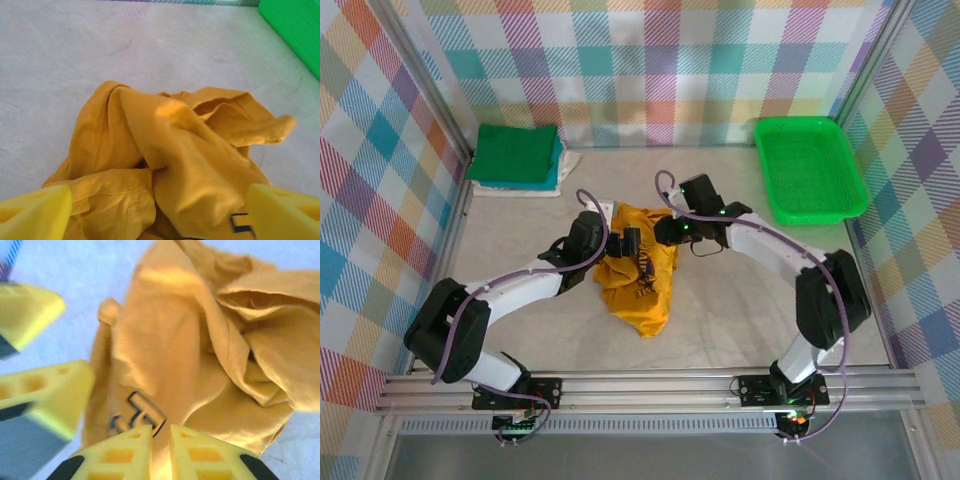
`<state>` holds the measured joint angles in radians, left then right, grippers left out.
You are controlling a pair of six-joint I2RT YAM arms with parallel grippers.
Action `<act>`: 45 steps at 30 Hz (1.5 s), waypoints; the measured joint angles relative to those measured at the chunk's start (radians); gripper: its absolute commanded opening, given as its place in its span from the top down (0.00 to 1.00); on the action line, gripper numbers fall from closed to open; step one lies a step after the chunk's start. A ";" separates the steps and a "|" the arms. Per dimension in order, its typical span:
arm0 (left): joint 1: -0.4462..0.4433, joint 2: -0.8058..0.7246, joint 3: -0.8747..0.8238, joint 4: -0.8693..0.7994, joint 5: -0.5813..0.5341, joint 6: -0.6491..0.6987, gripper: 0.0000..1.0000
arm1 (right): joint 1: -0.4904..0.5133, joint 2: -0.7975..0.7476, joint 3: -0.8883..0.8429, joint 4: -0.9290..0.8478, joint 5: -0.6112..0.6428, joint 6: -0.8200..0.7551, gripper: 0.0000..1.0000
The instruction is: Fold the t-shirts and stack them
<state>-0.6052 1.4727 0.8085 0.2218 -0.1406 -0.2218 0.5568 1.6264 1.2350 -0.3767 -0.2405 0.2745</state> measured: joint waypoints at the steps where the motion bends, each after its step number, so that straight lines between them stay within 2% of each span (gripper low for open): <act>1: 0.000 0.009 0.011 -0.011 0.001 0.001 0.16 | -0.005 -0.013 0.007 -0.008 0.006 0.006 0.81; 3: 0.000 0.039 0.027 -0.013 0.000 -0.004 0.23 | -0.032 -0.026 0.014 -0.015 0.023 0.030 0.95; 8: 0.000 0.077 0.024 -0.058 0.000 -0.037 0.25 | -0.127 -0.054 -0.068 -0.030 0.093 0.085 0.95; 10: 0.000 0.069 0.009 -0.061 -0.005 -0.052 0.22 | -0.140 -0.054 -0.090 -0.045 0.093 0.082 0.78; 13: 0.000 0.013 -0.032 -0.089 -0.025 -0.069 0.20 | -0.128 -0.044 -0.086 -0.056 0.058 0.056 0.72; 15: 0.000 -0.048 -0.050 -0.117 -0.038 -0.078 0.19 | -0.113 -0.029 -0.071 -0.051 0.029 0.033 0.59; 21: 0.000 -0.158 -0.081 -0.129 -0.027 -0.102 0.19 | -0.066 0.129 0.085 -0.050 -0.091 -0.037 0.46; 25: 0.000 -0.098 -0.105 -0.126 -0.007 -0.113 0.19 | -0.037 0.263 0.199 -0.047 -0.126 -0.067 0.37; 27: 0.000 -0.045 -0.105 -0.122 -0.002 -0.116 0.23 | -0.025 0.332 0.251 -0.051 -0.132 -0.074 0.36; 28: 0.000 -0.022 -0.105 -0.117 0.000 -0.118 0.24 | -0.024 0.364 0.274 -0.051 -0.132 -0.074 0.37; 29: 0.000 0.003 -0.105 -0.111 0.001 -0.121 0.28 | -0.021 0.395 0.294 -0.054 -0.133 -0.074 0.45; 30: 0.000 0.027 -0.105 -0.109 0.001 -0.122 0.37 | -0.018 0.424 0.311 -0.054 -0.136 -0.075 0.55; 31: 0.000 0.048 -0.105 -0.107 0.001 -0.124 0.51 | -0.016 0.444 0.320 -0.055 -0.137 -0.072 0.65; 32: 0.001 0.071 -0.105 -0.106 0.000 -0.127 0.70 | -0.015 0.462 0.326 -0.055 -0.138 -0.071 0.75; 33: 0.002 0.087 -0.105 -0.107 -0.001 -0.130 0.85 | -0.014 0.476 0.326 -0.056 -0.138 -0.069 0.82; 34: 0.002 0.098 -0.105 -0.109 -0.004 -0.131 0.94 | -0.014 0.483 0.326 -0.061 -0.137 -0.065 0.85; 35: 0.002 0.102 -0.105 -0.113 -0.011 -0.132 0.99 | -0.014 0.484 0.326 -0.065 -0.132 -0.062 0.89; 38: 0.005 0.096 -0.104 -0.120 -0.047 -0.140 1.00 | -0.014 0.462 0.324 -0.067 -0.099 -0.053 0.99; 41: 0.014 0.049 -0.104 -0.151 -0.081 -0.146 1.00 | -0.018 0.377 0.294 -0.073 -0.045 -0.050 1.00; 45: 0.040 -0.099 -0.104 -0.185 -0.089 -0.129 1.00 | -0.045 0.159 0.203 -0.073 0.021 -0.043 1.00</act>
<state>-0.5655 1.3735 0.7044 0.0368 -0.2295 -0.3511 0.5121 1.7851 1.4376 -0.4496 -0.2199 0.2314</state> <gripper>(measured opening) 0.054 0.059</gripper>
